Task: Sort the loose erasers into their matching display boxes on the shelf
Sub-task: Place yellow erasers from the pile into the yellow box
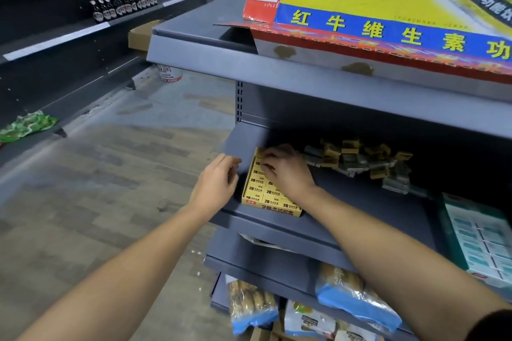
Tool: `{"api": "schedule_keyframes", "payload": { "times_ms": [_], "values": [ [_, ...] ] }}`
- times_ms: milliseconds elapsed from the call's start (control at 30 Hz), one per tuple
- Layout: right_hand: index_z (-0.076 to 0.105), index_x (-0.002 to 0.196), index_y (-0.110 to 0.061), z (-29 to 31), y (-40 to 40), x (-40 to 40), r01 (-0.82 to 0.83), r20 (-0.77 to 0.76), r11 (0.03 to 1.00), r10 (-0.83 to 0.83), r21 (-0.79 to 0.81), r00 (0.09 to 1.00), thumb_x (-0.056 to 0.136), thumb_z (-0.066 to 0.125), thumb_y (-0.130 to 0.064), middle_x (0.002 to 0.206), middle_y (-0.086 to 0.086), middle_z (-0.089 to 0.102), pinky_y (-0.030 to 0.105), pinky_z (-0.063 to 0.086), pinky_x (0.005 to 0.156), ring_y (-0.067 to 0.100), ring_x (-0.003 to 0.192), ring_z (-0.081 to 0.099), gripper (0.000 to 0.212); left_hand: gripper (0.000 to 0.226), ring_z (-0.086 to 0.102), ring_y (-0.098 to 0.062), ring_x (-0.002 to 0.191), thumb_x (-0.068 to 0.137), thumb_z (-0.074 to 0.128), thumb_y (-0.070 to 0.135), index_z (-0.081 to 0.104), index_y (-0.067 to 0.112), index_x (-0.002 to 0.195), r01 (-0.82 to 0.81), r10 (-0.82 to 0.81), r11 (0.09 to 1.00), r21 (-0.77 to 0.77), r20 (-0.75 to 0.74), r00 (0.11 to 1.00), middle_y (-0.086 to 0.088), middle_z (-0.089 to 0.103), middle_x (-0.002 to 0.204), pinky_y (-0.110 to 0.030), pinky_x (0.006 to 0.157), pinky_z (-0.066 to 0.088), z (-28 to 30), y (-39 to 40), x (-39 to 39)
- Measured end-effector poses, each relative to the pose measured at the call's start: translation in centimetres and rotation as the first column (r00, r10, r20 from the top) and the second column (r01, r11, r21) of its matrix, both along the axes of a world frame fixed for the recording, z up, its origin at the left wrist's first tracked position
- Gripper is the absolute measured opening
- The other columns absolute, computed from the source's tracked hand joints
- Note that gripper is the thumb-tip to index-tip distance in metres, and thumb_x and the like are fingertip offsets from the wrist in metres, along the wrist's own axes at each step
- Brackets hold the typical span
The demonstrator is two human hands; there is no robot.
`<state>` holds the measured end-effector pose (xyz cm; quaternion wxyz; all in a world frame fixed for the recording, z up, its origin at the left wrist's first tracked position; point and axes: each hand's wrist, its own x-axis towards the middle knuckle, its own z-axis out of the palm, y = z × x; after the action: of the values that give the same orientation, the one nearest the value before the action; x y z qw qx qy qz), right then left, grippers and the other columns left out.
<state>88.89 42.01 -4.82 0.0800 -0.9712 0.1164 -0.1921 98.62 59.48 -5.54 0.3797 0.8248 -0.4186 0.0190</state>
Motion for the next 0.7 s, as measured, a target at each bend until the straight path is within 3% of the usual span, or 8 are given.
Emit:
{"api": "schedule_keyframes", "payload": {
  "times_ms": [200,333,400,500,600,700],
  "values": [
    [0.067,0.116,-0.021,1.1,0.6,-0.2,0.023,-0.133,0.995,-0.036,-0.095,0.990,0.093,0.050,-0.025,0.129,-0.003,0.055,0.043,0.038,0.101,0.028,0.122,0.040,0.029,0.033,0.060,-0.014,0.099,0.088,0.053,0.002,0.062,0.014,0.118,0.012,-0.012,1.000,0.002,0.004,1.000,0.001,0.061,0.108,-0.031,0.085,0.050,0.2,-0.3,-0.5],
    [0.063,0.124,-0.027,1.9,0.3,-0.4,0.048,-0.221,0.999,-0.044,0.011,0.974,0.093,0.048,-0.024,0.131,-0.002,0.050,0.041,0.036,0.102,0.027,0.122,0.038,0.034,0.030,0.059,-0.016,0.095,0.090,0.052,0.005,0.062,0.014,0.117,0.002,-0.002,1.000,0.012,0.007,1.000,0.001,0.060,0.107,-0.027,0.079,0.047,0.3,-0.9,-1.1],
    [0.061,0.124,-0.025,1.9,-0.1,-1.2,0.104,-0.173,0.990,-0.086,0.093,0.981,0.093,0.049,-0.021,0.124,0.003,0.052,0.039,0.042,0.096,0.027,0.116,0.044,0.034,0.027,0.059,-0.017,0.094,0.092,0.052,0.010,0.063,0.015,0.116,-0.027,0.027,0.999,0.025,0.000,1.000,0.002,0.059,0.106,-0.026,0.076,0.045,0.3,-1.3,-1.2],
    [0.062,0.117,-0.014,1.5,-1.1,-3.0,0.289,-0.079,0.945,-0.280,0.151,0.957,0.093,0.050,-0.018,0.118,0.011,0.054,0.035,0.047,0.087,0.029,0.107,0.053,0.027,0.024,0.060,-0.018,0.094,0.095,0.052,0.018,0.065,0.014,0.114,-0.077,0.077,0.996,0.042,-0.003,0.997,0.001,0.060,0.107,-0.028,0.077,0.047,0.3,-2.1,-1.4],
    [0.062,0.112,-0.011,1.0,-1.7,-4.3,0.388,-0.110,0.892,-0.372,0.231,0.922,0.095,0.046,-0.018,0.111,0.011,0.061,0.032,0.052,0.076,0.026,0.094,0.060,0.025,0.024,0.061,-0.021,0.098,0.095,0.051,0.015,0.068,0.012,0.111,-0.083,0.083,0.994,0.071,0.003,0.997,-0.003,0.062,0.110,-0.031,0.081,0.049,0.2,-2.7,-1.7],
    [0.064,0.103,-0.011,0.5,-1.7,-5.0,0.421,-0.140,0.857,-0.397,0.298,0.907,0.096,0.044,-0.014,0.095,0.008,0.067,0.031,0.053,0.066,0.023,0.081,0.063,0.022,0.023,0.060,-0.026,0.090,0.092,0.047,0.008,0.069,0.011,0.099,-0.060,0.058,0.993,0.097,0.032,0.998,-0.006,0.062,0.102,-0.032,0.071,0.043,0.0,-3.1,-1.9]
  ]
}}
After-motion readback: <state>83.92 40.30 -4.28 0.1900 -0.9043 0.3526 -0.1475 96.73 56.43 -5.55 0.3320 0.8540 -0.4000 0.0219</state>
